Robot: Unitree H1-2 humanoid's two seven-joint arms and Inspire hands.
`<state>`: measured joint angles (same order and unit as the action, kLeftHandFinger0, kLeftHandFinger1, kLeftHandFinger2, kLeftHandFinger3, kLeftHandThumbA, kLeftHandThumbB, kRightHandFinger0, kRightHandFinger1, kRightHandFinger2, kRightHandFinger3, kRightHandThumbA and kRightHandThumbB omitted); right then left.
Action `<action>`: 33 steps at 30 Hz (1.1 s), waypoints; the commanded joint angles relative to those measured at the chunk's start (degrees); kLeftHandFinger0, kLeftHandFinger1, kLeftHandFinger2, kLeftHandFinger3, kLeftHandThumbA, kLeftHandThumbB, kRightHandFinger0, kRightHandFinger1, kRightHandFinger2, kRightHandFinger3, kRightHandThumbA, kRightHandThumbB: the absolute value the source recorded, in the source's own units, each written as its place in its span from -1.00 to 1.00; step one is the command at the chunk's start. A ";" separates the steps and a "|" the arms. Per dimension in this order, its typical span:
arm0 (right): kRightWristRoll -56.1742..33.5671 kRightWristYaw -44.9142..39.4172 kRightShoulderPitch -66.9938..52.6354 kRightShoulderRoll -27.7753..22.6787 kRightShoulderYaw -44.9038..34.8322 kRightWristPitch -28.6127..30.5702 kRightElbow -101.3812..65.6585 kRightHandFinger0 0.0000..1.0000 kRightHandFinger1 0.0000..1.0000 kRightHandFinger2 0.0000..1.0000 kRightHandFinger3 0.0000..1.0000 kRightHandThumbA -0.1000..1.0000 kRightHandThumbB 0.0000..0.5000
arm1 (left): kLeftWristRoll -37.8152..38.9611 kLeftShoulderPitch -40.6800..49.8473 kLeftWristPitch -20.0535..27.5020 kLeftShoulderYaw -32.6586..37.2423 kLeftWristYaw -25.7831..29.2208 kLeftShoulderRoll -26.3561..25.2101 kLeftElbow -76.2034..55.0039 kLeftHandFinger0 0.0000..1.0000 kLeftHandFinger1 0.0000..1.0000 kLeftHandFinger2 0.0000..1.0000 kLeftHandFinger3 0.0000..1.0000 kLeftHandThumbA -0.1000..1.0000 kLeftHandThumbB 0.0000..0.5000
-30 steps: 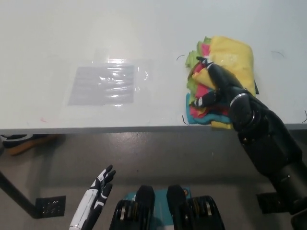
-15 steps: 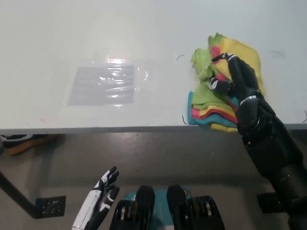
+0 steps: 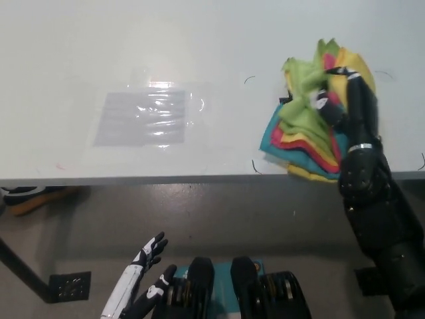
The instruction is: A stack of folded microfibre clothes with a single fold is kept infront of the robot. the robot uses its right hand to grab one end of the clothes and pulla it away from the other end to unfold
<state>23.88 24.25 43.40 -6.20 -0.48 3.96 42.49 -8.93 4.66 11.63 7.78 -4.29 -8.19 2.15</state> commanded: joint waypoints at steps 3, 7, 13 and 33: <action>-13.41 9.06 0.76 -0.33 -13.68 14.85 -1.98 -0.96 -0.63 0.15 0.52 -0.48 -0.87 | -0.71 0.53 3.12 0.05 -0.23 -1.05 -0.71 1.00 1.00 1.00 1.00 0.54 -0.65; -18.57 6.66 -0.03 -1.17 -19.08 18.73 -1.17 -0.43 0.03 0.91 1.00 0.35 -0.76 | -0.47 0.86 3.58 -0.10 -0.02 -0.90 -0.19 1.00 1.00 0.93 1.00 0.54 -0.62; -21.13 -0.69 -2.58 -3.29 -20.56 18.01 -1.66 0.56 0.68 1.00 1.00 0.88 -0.23 | -0.83 1.12 3.42 -0.08 0.04 -0.98 0.11 1.00 1.00 0.85 0.97 0.57 -0.58; -29.89 -15.06 -9.65 -7.19 -17.55 17.28 -5.93 1.00 1.00 1.00 1.00 1.00 0.16 | -1.49 1.67 1.62 0.19 -0.61 -1.26 -0.75 1.00 1.00 0.79 1.00 0.39 -0.57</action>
<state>-1.46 12.02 33.92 -11.33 -16.77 17.58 40.35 -9.91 6.11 12.36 7.81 -4.33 -8.67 2.71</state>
